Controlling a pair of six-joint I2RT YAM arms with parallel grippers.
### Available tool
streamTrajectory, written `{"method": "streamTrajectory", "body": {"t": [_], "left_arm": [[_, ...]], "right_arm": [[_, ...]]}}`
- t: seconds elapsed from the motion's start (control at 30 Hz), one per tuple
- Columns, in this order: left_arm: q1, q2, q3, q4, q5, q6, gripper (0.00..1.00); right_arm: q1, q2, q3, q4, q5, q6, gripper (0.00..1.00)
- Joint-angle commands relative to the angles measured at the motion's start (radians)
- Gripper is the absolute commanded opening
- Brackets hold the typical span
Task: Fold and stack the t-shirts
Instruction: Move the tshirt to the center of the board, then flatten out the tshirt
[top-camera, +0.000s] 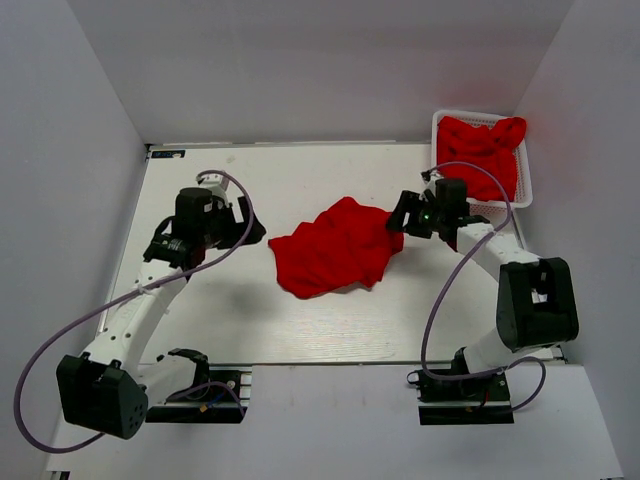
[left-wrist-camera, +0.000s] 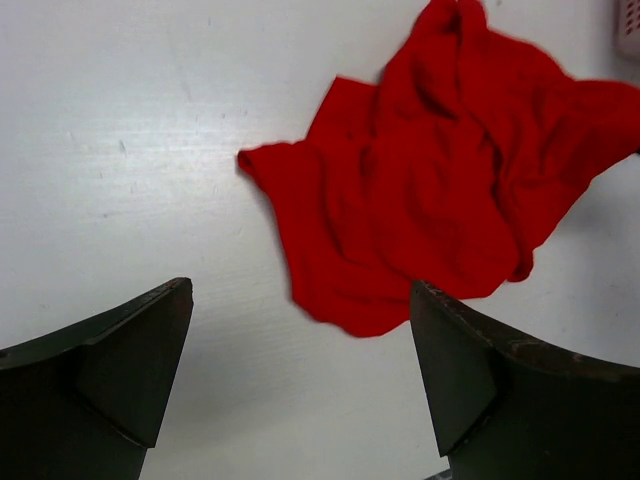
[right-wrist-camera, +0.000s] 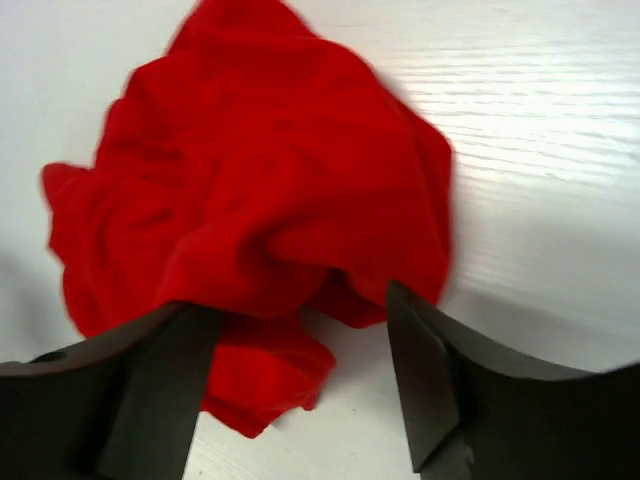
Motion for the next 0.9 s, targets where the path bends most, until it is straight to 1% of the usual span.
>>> {"method": "streamTrajectory", "body": {"t": [0.0, 0.03, 0.1, 0.17, 0.23, 0.27, 0.33, 0.4, 0.47, 0.5, 0.6, 0.67, 0.7, 0.77, 0.8, 0.87], "left_arm": [[-0.006, 0.014, -0.031, -0.012, 0.035, -0.008, 1.00], [-0.006, 0.024, -0.045, -0.012, 0.035, -0.008, 1.00], [-0.006, 0.038, -0.045, -0.012, 0.016, -0.008, 1.00], [-0.006, 0.063, -0.054, -0.012, -0.004, -0.008, 1.00], [-0.006, 0.081, -0.054, -0.003, -0.004, -0.008, 1.00], [-0.006, 0.099, -0.054, -0.002, -0.004, -0.008, 1.00], [-0.006, 0.109, -0.054, 0.007, 0.028, -0.008, 1.00], [-0.006, 0.121, -0.077, 0.007, 0.041, 0.002, 1.00], [-0.015, 0.121, -0.114, 0.016, 0.042, 0.014, 1.00], [-0.024, 0.121, -0.136, 0.025, 0.042, 0.025, 1.00], [-0.055, 0.133, -0.166, 0.065, 0.060, 0.025, 1.00], [-0.074, 0.171, -0.175, 0.076, 0.060, 0.025, 1.00], [-0.095, 0.187, -0.175, 0.076, 0.060, 0.025, 1.00], [-0.121, 0.214, -0.175, 0.091, 0.051, 0.025, 0.98], [-0.133, 0.239, -0.175, 0.102, 0.051, 0.025, 0.96], [-0.167, 0.264, -0.164, 0.102, 0.023, 0.025, 0.95]], "right_arm": [[0.002, -0.035, 0.052, -0.035, 0.139, -0.069, 0.74], [0.002, -0.064, 0.054, -0.042, 0.140, -0.072, 0.90], [0.003, -0.086, 0.051, -0.053, 0.178, -0.076, 0.90], [0.003, -0.142, 0.042, -0.090, 0.211, -0.084, 0.90], [0.007, -0.167, 0.035, -0.130, 0.256, -0.093, 0.90], [0.007, -0.205, 0.034, -0.163, 0.271, -0.087, 0.90], [0.010, -0.250, 0.012, -0.200, 0.293, -0.081, 0.90], [0.017, -0.314, -0.027, -0.228, 0.291, -0.072, 0.90], [0.031, -0.342, -0.038, -0.260, 0.270, -0.089, 0.90], [0.043, -0.375, -0.041, -0.312, 0.262, -0.105, 0.90], [0.086, -0.399, -0.041, -0.370, 0.258, -0.142, 0.90], [0.106, -0.402, -0.043, -0.381, 0.252, -0.142, 0.90], [0.140, -0.397, -0.043, -0.377, 0.247, -0.152, 0.90], [0.163, -0.380, -0.034, -0.375, 0.245, -0.150, 0.90], [0.201, -0.350, -0.031, -0.377, 0.244, -0.161, 0.90], [0.229, -0.320, 0.005, -0.404, 0.262, -0.173, 0.90]]}}
